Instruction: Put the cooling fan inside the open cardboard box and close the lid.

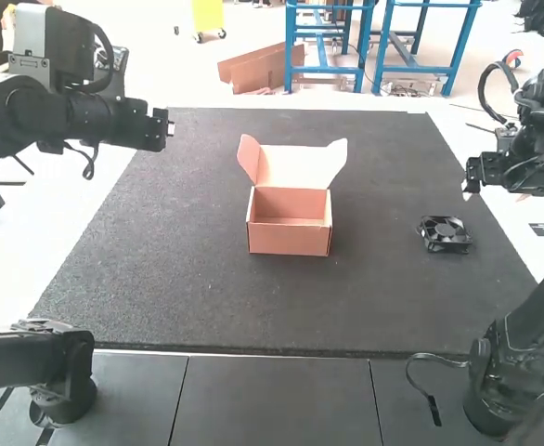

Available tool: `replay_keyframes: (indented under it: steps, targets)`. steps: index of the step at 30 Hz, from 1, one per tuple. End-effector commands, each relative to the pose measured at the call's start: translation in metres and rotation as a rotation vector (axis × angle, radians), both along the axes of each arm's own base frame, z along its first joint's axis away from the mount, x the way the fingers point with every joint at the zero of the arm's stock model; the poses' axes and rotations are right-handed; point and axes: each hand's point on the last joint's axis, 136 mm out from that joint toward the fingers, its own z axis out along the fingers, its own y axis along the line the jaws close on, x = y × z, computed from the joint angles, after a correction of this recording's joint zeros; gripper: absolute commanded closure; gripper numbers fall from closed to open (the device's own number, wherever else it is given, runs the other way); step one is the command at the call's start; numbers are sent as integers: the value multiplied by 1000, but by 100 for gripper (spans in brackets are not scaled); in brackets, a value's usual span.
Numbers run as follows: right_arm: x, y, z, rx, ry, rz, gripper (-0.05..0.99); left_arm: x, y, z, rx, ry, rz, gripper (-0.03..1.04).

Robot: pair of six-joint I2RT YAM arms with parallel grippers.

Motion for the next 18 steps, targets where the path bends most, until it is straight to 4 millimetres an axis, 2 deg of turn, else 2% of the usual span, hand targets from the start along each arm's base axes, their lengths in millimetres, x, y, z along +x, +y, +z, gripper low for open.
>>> replay_keyframes:
  steps: [1, 7, 11, 15, 18]
  targets:
    - [3, -15, 2, -96, 7, 55, 3, 5, 13, -3, 10, 2, 59, 5]
    - [8, -24, -22, -98, 74, 51, 3, 9, 22, -2, 14, -4, 88, 5]
    - [10, -31, -41, -18, 123, 6, 3, 12, 25, -2, 14, -5, 97, 5]
    - [19, -39, -49, 21, 139, -31, 3, 14, 24, -3, 17, -6, 89, 5]
    - [27, -31, -52, 89, 140, -34, 3, 16, 24, -1, 23, -14, 85, 5]
